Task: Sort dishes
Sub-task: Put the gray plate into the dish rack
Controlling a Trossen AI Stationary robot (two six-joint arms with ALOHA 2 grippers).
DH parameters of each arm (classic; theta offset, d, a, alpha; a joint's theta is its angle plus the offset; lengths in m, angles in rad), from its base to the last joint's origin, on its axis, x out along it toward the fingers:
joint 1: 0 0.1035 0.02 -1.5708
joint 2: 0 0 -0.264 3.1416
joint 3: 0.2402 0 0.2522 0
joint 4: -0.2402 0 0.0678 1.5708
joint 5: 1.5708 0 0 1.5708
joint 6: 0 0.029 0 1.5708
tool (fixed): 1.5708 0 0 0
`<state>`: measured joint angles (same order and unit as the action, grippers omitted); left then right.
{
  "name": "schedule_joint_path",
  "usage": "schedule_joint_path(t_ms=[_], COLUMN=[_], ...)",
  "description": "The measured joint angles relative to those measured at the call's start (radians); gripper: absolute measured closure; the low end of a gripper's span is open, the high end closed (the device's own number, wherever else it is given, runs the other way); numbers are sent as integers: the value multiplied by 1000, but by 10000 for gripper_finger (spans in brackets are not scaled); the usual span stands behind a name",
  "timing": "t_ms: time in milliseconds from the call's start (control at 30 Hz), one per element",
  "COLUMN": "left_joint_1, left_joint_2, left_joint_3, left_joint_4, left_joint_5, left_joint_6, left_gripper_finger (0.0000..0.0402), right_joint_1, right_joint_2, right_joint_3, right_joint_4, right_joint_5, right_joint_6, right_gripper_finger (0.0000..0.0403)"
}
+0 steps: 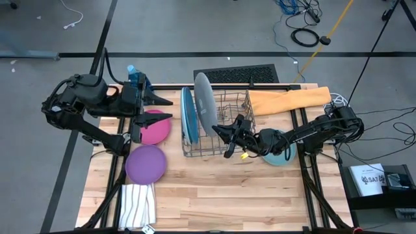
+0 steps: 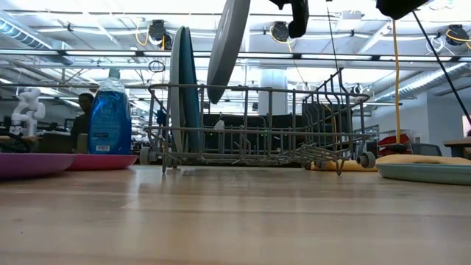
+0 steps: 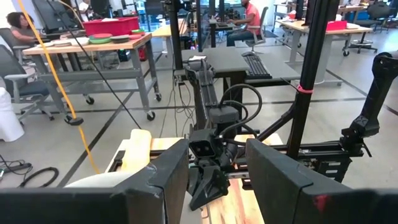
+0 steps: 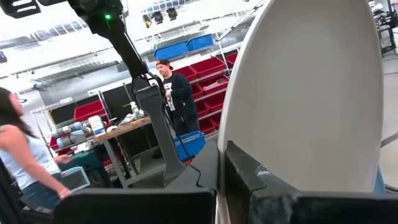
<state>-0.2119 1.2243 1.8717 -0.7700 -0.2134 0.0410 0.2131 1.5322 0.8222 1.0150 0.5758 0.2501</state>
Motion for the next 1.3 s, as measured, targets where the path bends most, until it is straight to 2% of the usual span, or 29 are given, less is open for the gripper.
schedule_joint_path(t_ms=[267,467,600,1300], left_joint_1=[0,0,0,0], left_joint_2=[0,0,0,0], left_joint_3=[0,0,0,0], left_joint_4=[-1,-10,-10,-10], left_joint_5=[0,0,0,0], left_joint_6=[0,-1,-1,-5], left_gripper_finger=[240,240,240,240], right_joint_1=[0,1,14,24], right_joint_2=[0,0,0,3], right_joint_3=[73,73,73,72], right_joint_4=[-112,-155,-163,-235], right_joint_5=[0,10,60,83], right_joint_6=[-32,-27,-33,27], right_gripper_finger=[401,401,401,401])
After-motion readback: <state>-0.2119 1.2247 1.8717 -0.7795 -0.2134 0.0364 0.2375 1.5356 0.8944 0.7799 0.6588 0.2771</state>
